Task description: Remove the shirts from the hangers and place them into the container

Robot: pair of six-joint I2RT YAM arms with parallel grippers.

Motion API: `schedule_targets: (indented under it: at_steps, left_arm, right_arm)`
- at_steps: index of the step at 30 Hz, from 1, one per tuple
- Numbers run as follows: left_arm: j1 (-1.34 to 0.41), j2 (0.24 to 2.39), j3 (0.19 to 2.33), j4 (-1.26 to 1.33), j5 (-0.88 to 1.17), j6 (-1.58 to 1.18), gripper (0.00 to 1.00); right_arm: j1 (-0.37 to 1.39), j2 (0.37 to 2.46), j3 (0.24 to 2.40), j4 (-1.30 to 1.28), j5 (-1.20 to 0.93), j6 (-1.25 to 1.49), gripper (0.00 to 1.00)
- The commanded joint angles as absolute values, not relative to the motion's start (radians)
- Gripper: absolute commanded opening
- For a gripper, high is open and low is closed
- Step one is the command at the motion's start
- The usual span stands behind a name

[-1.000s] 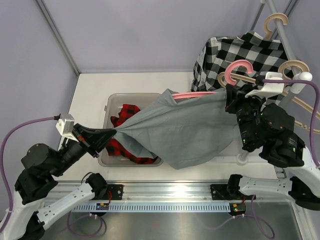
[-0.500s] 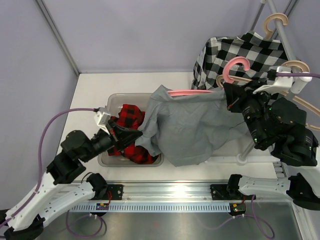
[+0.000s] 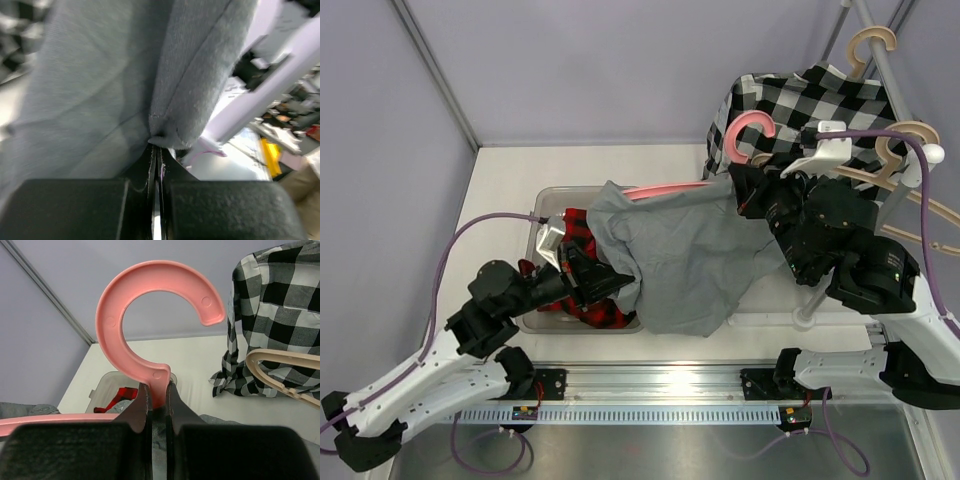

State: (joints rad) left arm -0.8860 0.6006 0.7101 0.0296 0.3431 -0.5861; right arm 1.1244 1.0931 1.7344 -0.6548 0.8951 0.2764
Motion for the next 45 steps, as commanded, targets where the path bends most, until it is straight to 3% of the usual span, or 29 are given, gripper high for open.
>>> schedule_targets:
  at_steps: [1,7,12,16,23,29,30,31,35,37,40,43,45]
  left_arm:
    - [-0.966,0.664,0.672,0.266,0.349,-0.644,0.00]
    - [-1.195,0.837,0.660,0.336,0.140,-0.526,0.00]
    - [-1.200,0.962,0.637,0.440,0.129,-0.514,0.00]
    - [-1.178,1.052,0.765,0.342,0.103,-0.463,0.00]
    - [-1.117,1.077,0.819,0.304,0.020,-0.500,0.00]
    - [-1.106,1.066,0.882,0.142,-0.029,-0.450,0.02]
    - [-1.117,1.049,0.937,0.041,-0.050,-0.422,0.07]
    - [-1.123,1.028,0.971,-0.018,-0.099,-0.398,0.22]
    - [-1.131,0.915,1.153,-0.319,-0.175,-0.305,0.54]
    - [-1.131,0.849,1.235,-0.441,-0.176,-0.287,0.64]
    - [-1.131,0.767,1.302,-0.569,-0.196,-0.276,0.70]
    - [-1.131,0.695,1.316,-0.635,-0.219,-0.256,0.87]
    - [-1.131,0.677,1.330,-0.678,-0.221,-0.249,0.86]
  right_arm:
    - [1.117,1.094,1.833,-0.502,0.902,0.304,0.00]
    - [1.114,1.146,1.923,-0.459,0.897,0.284,0.00]
    - [1.114,1.161,1.985,-0.460,0.761,0.379,0.00]
    - [1.114,1.134,1.909,-0.442,0.640,0.452,0.00]
    - [1.114,1.060,1.833,-0.427,0.687,0.454,0.00]
    - [1.114,1.081,1.917,-0.537,0.733,0.373,0.00]
    - [1.114,1.083,1.916,-0.552,0.736,0.367,0.00]
    - [1.114,1.078,1.902,-0.563,0.741,0.362,0.00]
    - [1.114,1.063,1.844,-0.620,0.761,0.316,0.00]
    - [1.112,1.055,1.821,-0.633,0.769,0.290,0.00]
    - [1.114,1.039,1.790,-0.661,0.788,0.253,0.00]
    - [1.112,1.012,1.761,-0.673,0.788,0.242,0.00]
    - [1.114,1.011,1.756,-0.698,0.784,0.242,0.00]
